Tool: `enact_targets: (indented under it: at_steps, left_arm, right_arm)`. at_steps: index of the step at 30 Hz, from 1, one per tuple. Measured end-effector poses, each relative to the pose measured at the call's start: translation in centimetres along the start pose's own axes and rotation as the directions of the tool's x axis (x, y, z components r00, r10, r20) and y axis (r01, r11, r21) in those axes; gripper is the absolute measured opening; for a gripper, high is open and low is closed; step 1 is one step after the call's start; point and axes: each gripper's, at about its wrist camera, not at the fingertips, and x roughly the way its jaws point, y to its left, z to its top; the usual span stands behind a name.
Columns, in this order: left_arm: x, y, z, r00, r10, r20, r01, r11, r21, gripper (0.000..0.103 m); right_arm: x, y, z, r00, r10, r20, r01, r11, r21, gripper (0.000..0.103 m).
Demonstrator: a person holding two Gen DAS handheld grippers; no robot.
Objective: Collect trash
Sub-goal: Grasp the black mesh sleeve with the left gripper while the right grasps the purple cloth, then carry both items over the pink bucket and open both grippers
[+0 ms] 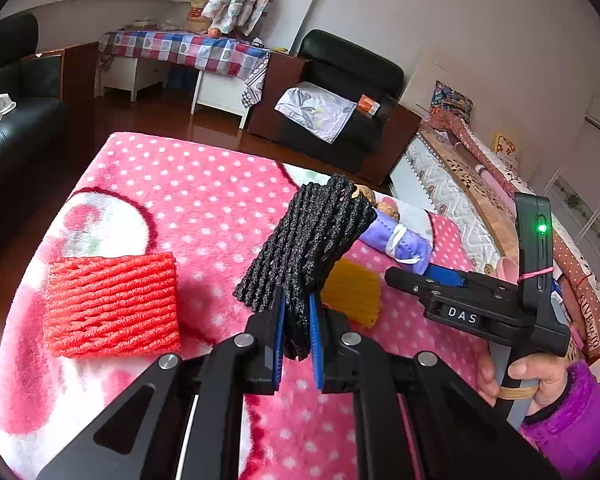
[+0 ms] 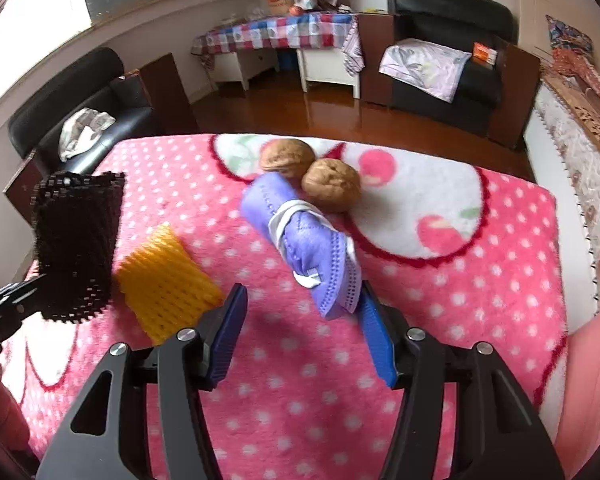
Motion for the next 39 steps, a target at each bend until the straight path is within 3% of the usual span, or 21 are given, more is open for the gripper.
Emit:
enact_targets:
  at_steps: [2, 4, 7, 11, 26, 39]
  left_arm:
    - [-0.1, -0.2, 0.0, 1.000, -0.001, 0.001, 0.001, 1.000, 0.002, 0.010]
    - [-0.2, -0.3, 0.1, 1.000, 0.002, 0.003, -0.002, 1.000, 0.005, 0.010]
    - [-0.3, -0.6, 0.1, 1.000, 0.004, 0.003, -0.004, 1.000, 0.006, 0.010]
    - [-0.7, -1.2, 0.1, 1.000, 0.005, 0.006, -0.005, 1.000, 0.010, 0.010]
    - [-3.1, -5.0, -0.4, 0.999, -0.028, 0.020, 0.026, 0.997, 0.076, 0.010]
    - [-4.2, -9.8, -1.2, 0.998, -0.067, 0.002, 0.066, 0.986, 0.154, 0.010]
  right_arm:
    - [-0.3, 0.2, -0.1, 1.000, 0.007, 0.011, -0.007, 1.000, -0.005, 0.057]
    - [-0.5, 0.3, -0.1, 1.000, 0.012, 0.024, -0.012, 1.000, -0.006, 0.048]
    - [-0.5, 0.1, 0.0, 1.000, 0.015, 0.018, -0.015, 1.000, 0.014, 0.023]
    - [-1.2, -0.3, -0.4, 1.000, 0.023, 0.021, -0.024, 0.999, 0.041, 0.019]
    - [-9.0, -0.5, -5.8, 0.996, -0.016, 0.083, 0.008, 0.995, 0.095, 0.019]
    - [-14.2, -4.6, -9.5, 0.984, -0.081, 0.159, 0.042, 0.971, 0.236, 0.019]
